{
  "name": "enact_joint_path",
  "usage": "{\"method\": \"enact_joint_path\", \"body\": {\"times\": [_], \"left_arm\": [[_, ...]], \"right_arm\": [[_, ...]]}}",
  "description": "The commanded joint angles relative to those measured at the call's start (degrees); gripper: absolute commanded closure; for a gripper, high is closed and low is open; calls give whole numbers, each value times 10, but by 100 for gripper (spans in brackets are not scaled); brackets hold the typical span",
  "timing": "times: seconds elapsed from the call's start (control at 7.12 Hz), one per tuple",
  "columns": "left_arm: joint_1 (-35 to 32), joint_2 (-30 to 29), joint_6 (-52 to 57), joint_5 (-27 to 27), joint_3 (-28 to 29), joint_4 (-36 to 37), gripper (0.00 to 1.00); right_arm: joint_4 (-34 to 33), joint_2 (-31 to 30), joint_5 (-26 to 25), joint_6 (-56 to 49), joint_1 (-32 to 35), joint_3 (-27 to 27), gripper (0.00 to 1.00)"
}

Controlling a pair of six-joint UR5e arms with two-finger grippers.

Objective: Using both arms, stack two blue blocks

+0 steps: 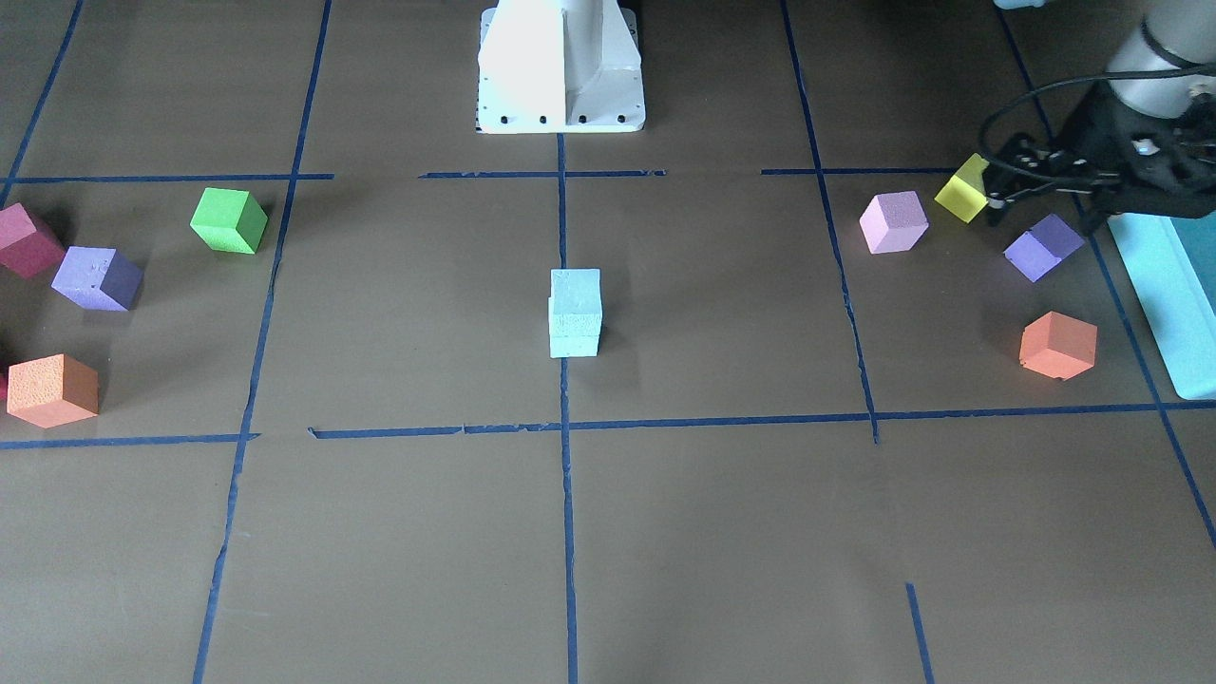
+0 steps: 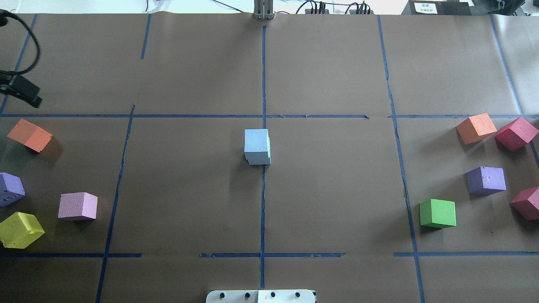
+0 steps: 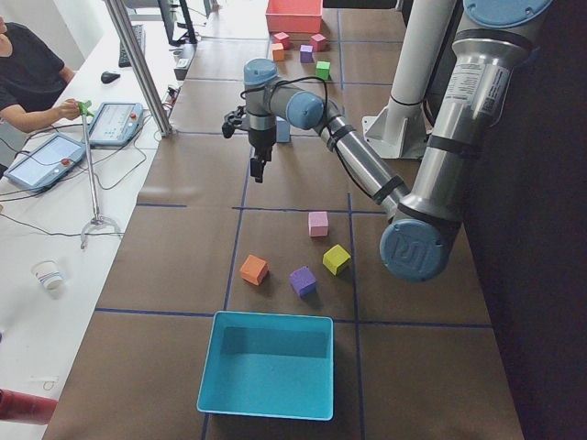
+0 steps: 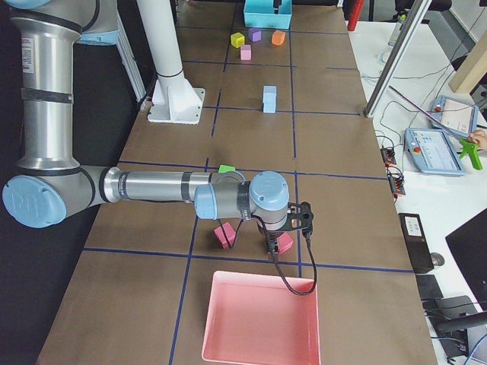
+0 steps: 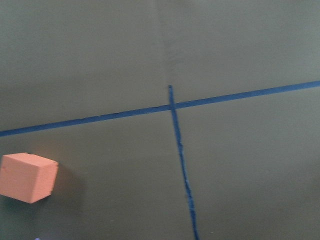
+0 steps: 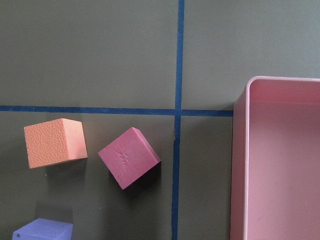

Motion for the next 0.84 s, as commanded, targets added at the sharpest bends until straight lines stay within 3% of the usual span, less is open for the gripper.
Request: {"method": "enact_joint_path", "body": {"times": [0.0,0.28,0.42,0.7], "left_arm": [[-128,50,181,-41,92,-4,0],[-196,75,245,-71,195,-85,0],[-203,102,241,-74,221,-138,0],[-220,105,238,-73,247,-156,0]], "right_arm": [[1,-1,3,5,-2,2,0],[2,-1,3,4,-2,2,0],[2,-2,3,5,-2,1,0],[2,-2,3,4,-2,1,0]]}}
